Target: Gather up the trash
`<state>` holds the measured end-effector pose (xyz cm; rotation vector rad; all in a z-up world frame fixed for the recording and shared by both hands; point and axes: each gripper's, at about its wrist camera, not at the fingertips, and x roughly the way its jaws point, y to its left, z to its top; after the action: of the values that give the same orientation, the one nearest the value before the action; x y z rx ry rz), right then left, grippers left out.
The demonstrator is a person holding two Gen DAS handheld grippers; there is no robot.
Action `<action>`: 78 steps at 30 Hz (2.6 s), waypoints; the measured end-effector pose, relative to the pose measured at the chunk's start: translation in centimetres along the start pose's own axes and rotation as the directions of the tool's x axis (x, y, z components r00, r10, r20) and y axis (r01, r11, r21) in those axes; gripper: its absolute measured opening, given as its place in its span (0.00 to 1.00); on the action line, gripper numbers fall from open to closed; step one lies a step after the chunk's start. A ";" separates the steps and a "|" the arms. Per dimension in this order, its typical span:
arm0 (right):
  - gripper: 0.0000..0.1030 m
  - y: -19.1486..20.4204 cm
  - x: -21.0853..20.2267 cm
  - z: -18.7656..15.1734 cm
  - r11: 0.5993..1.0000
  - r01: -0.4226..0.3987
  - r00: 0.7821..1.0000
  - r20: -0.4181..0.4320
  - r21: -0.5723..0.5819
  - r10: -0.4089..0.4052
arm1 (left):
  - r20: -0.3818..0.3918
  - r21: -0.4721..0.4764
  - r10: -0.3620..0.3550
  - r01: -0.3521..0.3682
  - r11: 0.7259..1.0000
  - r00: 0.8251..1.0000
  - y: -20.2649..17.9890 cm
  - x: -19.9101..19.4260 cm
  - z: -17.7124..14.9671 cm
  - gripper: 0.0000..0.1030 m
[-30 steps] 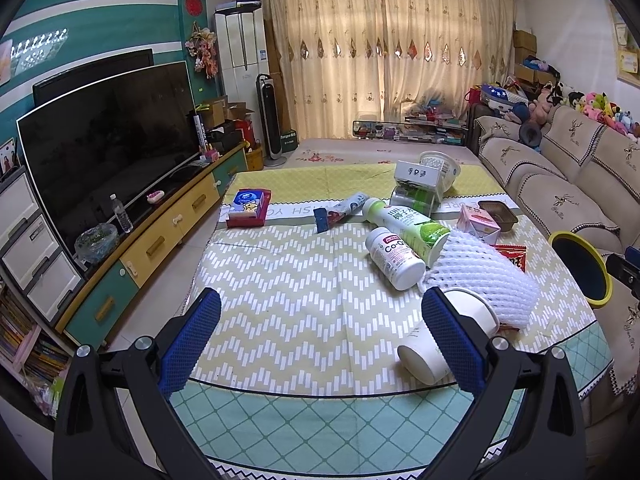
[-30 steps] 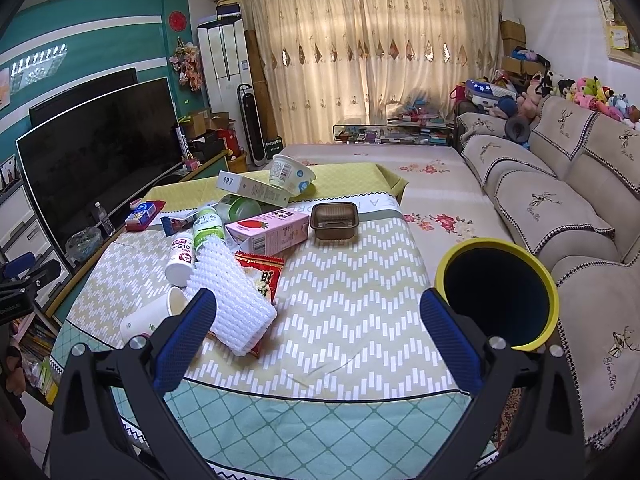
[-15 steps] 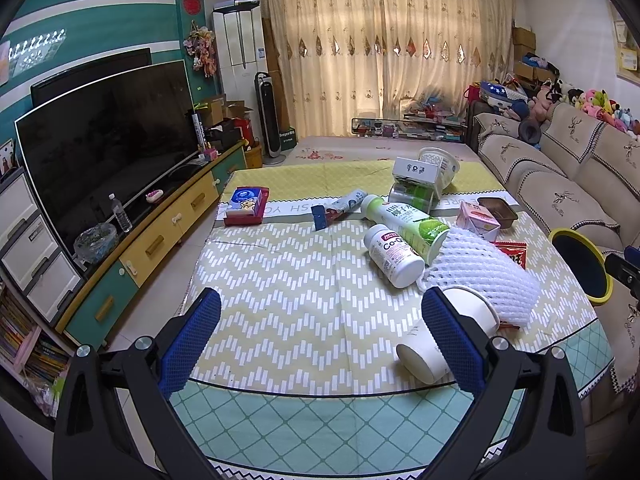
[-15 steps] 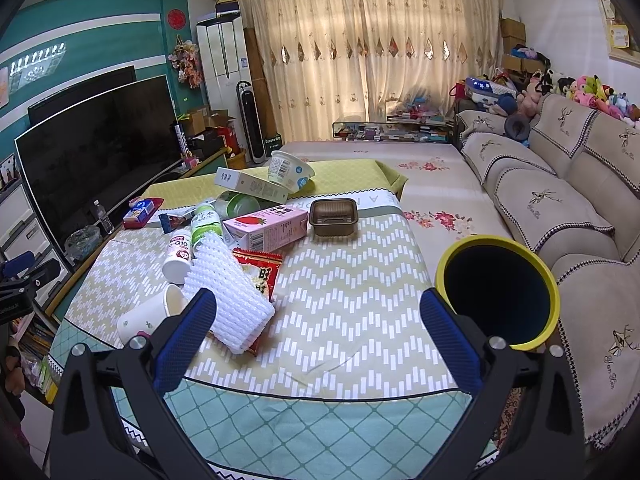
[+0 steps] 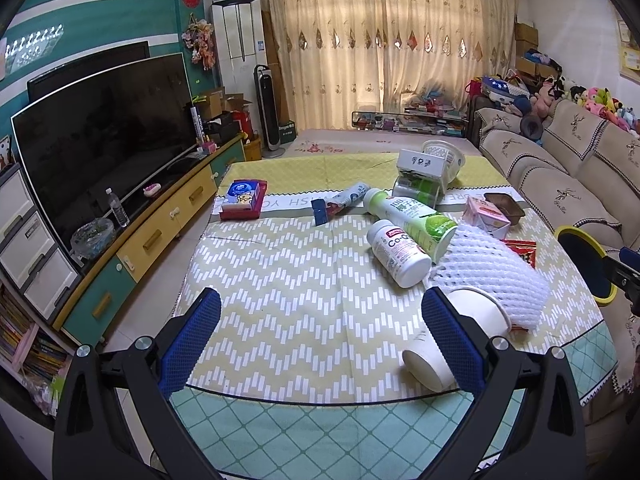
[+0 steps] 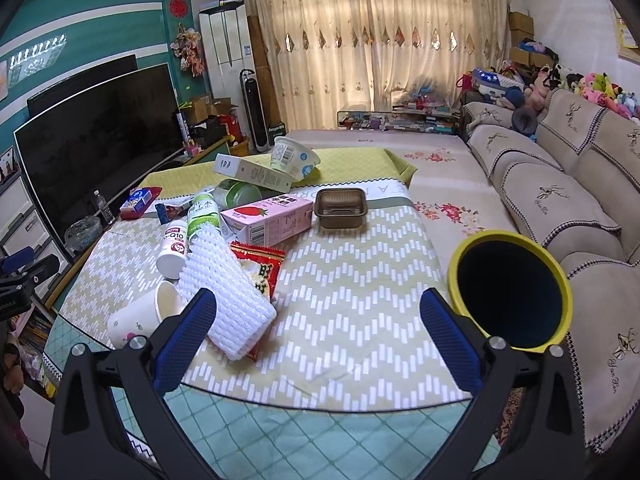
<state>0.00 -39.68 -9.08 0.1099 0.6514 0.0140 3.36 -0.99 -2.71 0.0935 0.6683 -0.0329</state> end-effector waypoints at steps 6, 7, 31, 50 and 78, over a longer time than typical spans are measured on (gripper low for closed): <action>0.94 0.7 3.7 1.8 0.999 -0.041 0.999 -0.033 0.000 0.041 | -0.013 -0.015 0.002 -0.002 1.000 1.000 0.6 1.9 0.6 0.96; 0.94 0.8 4.4 2.2 0.999 -0.037 0.999 -0.038 -0.001 0.037 | -0.014 -0.013 0.003 -0.003 1.000 1.000 0.6 2.2 0.7 0.96; 0.94 -4.0 22.8 12.0 0.995 0.013 0.944 -0.330 0.102 0.022 | -0.071 0.023 -0.037 0.039 0.999 0.997 -1.2 8.2 2.6 0.96; 0.64 -5.6 26.0 12.1 0.990 0.082 0.901 -0.434 0.115 -0.024 | -0.072 0.044 -0.074 0.078 0.996 0.995 -2.5 7.8 2.5 0.96; 0.65 -27.9 18.4 1.7 0.869 0.370 0.858 -0.478 0.328 -0.186 | -0.135 0.180 -0.196 0.219 0.959 0.971 -8.7 6.0 0.2 0.96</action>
<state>15.03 -66.75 -21.82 0.4265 1.1112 -0.4021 7.71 -9.64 -6.94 0.2136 0.7879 -0.2978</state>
